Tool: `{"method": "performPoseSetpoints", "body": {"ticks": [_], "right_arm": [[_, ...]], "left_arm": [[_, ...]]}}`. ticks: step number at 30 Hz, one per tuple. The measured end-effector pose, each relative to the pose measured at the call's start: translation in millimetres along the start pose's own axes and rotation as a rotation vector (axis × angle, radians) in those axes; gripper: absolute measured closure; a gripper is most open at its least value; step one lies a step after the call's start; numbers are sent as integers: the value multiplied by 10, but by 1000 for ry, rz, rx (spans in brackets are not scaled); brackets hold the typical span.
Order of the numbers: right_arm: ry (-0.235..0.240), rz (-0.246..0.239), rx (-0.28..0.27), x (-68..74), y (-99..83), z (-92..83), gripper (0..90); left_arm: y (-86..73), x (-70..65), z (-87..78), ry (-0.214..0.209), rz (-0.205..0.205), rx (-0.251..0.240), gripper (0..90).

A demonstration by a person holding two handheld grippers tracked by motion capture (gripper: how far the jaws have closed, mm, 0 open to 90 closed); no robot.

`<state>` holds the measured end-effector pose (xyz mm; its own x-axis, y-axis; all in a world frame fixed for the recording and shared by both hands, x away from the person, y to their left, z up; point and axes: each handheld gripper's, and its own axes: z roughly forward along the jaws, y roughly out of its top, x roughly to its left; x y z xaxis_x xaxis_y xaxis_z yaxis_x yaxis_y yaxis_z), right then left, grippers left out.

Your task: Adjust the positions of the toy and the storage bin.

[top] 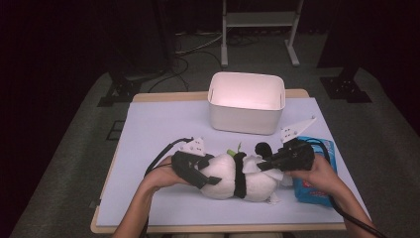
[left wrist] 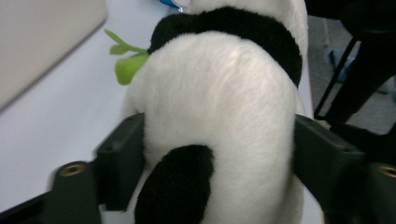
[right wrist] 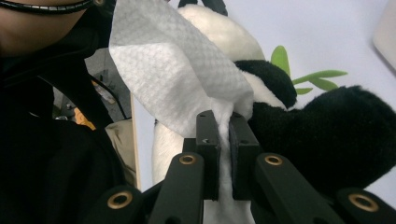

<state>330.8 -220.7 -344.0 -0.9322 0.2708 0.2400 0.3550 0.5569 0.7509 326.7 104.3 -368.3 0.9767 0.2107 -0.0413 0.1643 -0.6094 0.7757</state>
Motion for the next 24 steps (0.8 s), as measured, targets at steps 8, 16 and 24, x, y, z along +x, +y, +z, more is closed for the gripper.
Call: {"method": "performPoseSetpoints", "body": {"ticks": [8,16,24], "right_arm": [[-35,-14,-13,-11,156,-17,842],[-39,-18,-18,-56,307,69,842],[-62,17,-16,-138,203,-43,840]], "left_arm": [[32,-9,-41,107,57,-34,444],[111,-6,-57,170,104,-42,465],[40,17,-81,140,65,-60,466]]}}
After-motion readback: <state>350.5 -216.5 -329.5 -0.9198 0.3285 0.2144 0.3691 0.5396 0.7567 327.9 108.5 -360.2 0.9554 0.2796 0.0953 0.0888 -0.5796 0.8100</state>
